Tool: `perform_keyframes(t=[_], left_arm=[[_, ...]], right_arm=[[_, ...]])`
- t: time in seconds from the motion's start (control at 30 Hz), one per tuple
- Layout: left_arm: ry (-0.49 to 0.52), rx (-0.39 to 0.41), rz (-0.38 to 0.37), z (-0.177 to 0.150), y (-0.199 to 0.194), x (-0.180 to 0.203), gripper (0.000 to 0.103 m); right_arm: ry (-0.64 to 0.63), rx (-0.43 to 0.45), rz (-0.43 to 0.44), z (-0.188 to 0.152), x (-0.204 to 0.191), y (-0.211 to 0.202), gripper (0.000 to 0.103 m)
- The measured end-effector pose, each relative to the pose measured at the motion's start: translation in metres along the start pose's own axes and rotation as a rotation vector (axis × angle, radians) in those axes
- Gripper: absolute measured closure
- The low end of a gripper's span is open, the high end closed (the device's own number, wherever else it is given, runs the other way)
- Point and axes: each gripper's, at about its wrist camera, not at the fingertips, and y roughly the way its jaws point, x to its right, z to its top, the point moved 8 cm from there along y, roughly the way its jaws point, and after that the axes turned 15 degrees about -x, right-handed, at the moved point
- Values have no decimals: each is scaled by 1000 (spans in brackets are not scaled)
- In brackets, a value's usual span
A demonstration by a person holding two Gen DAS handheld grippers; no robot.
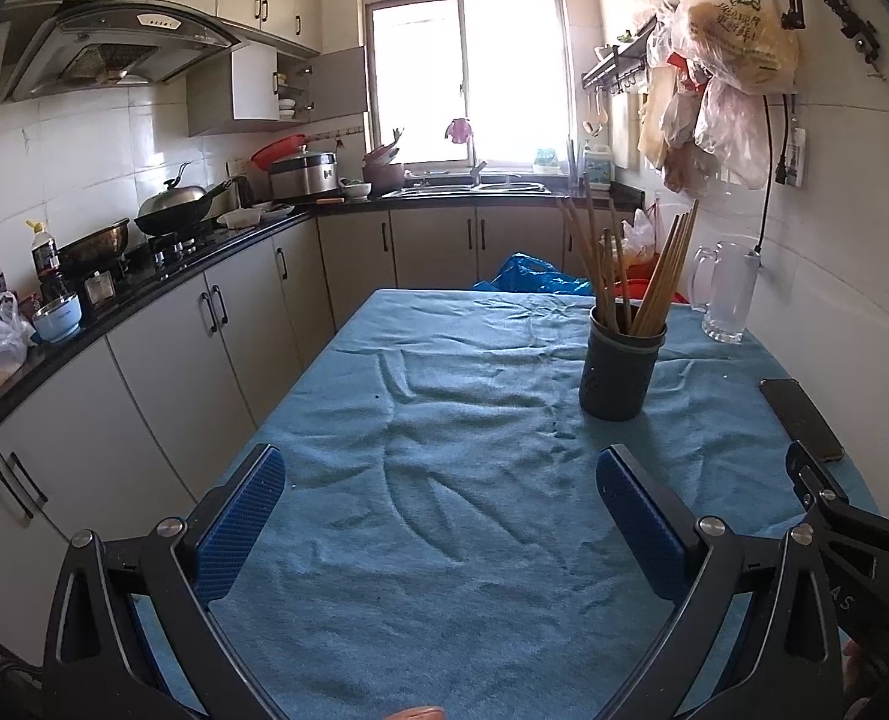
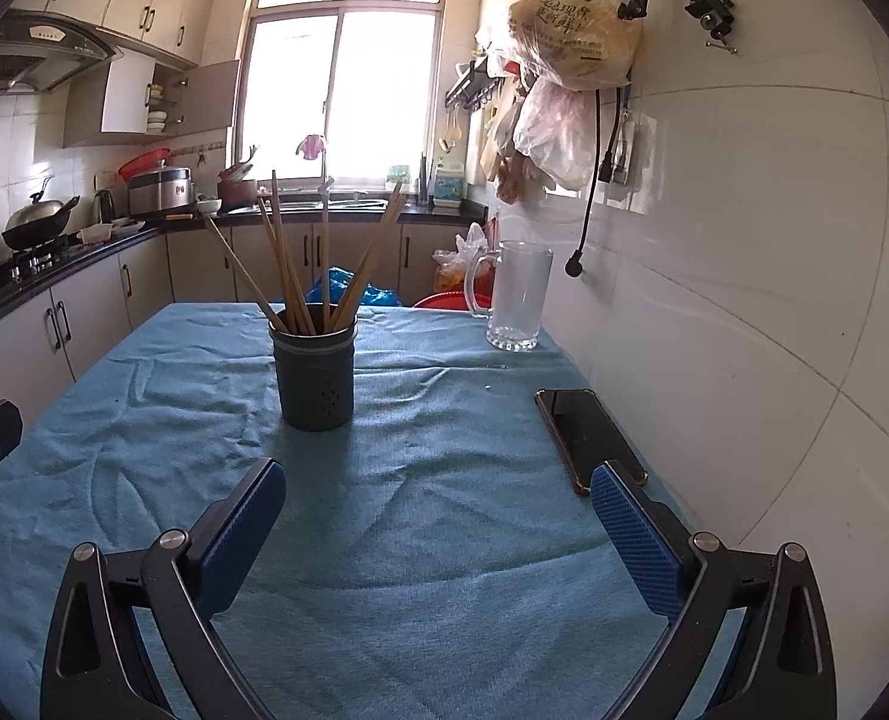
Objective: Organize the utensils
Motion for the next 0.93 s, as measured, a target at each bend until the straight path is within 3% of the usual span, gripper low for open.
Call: perform_keyframes(t=[0.43, 0.93], left_arm=[[19, -12, -29, -5, -5, 6, 0], [25, -80, -52, -10, 19, 10, 0]], right_arm=[[8, 22, 7, -1, 2, -10, 0], [23, -37, 23, -9, 5, 11, 0]])
